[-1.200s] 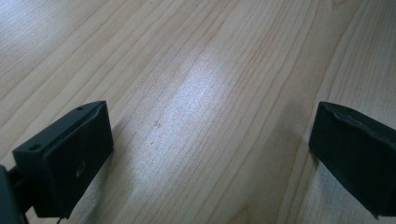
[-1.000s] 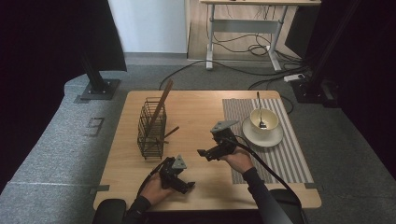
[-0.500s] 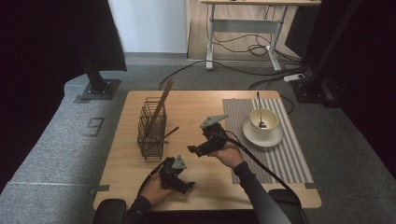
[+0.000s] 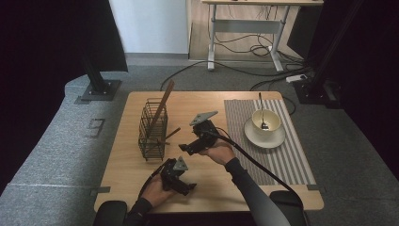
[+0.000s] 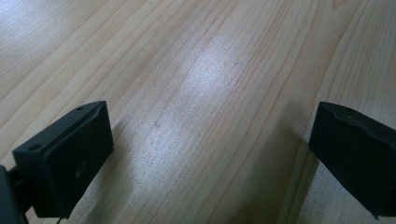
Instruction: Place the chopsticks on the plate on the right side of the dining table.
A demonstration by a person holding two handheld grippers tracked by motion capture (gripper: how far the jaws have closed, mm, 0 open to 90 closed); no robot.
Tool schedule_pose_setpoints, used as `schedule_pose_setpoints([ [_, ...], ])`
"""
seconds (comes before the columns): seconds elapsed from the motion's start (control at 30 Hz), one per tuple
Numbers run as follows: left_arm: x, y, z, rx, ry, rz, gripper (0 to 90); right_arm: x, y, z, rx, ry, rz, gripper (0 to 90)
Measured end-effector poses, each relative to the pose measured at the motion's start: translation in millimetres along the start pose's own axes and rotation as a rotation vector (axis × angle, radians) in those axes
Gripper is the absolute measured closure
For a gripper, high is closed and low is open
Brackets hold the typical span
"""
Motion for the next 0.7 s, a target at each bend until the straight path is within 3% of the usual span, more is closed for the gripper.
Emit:
schedule_pose_setpoints([
  [0.1,-0.2,0.2,0.2,-0.001,-0.004,0.002,0.0,-3.5,4.2,-3.3,-0.006,-0.006,-0.009,3.5],
  [0.3,-0.5,0.4,0.4,-0.001,-0.007,0.005,0.0,-14.6,11.3,-10.5,-0.038,-0.009,0.004,14.6],
  [0.4,-0.4,0.4,0.4,0.000,-0.006,0.004,0.0,-18.4,14.8,-15.8,-0.051,-0.030,0.000,22.8],
  [0.57,-0.7,0.6,0.7,0.001,-0.008,0.006,0.0,-22.9,21.1,-20.5,-0.059,-0.025,-0.007,34.9],
  [0.63,-0.6,0.6,0.7,0.001,-0.008,0.006,0.0,-23.9,23.3,-24.3,-0.091,-0.021,-0.010,41.3],
  [0.7,-0.6,0.6,0.7,0.001,-0.008,0.006,0.0,-23.7,26.1,-24.5,-0.084,-0.023,-0.021,43.8],
])
Point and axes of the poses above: each handheld gripper's, and its own axes: y roughly forward along the jaws, x roughly out of its underside, z roughly to its right, the point moved 10 cm from there along y, roughly forward along the jaws, and after that the axes turned 10 degrees about y, right-handed, at the moved point
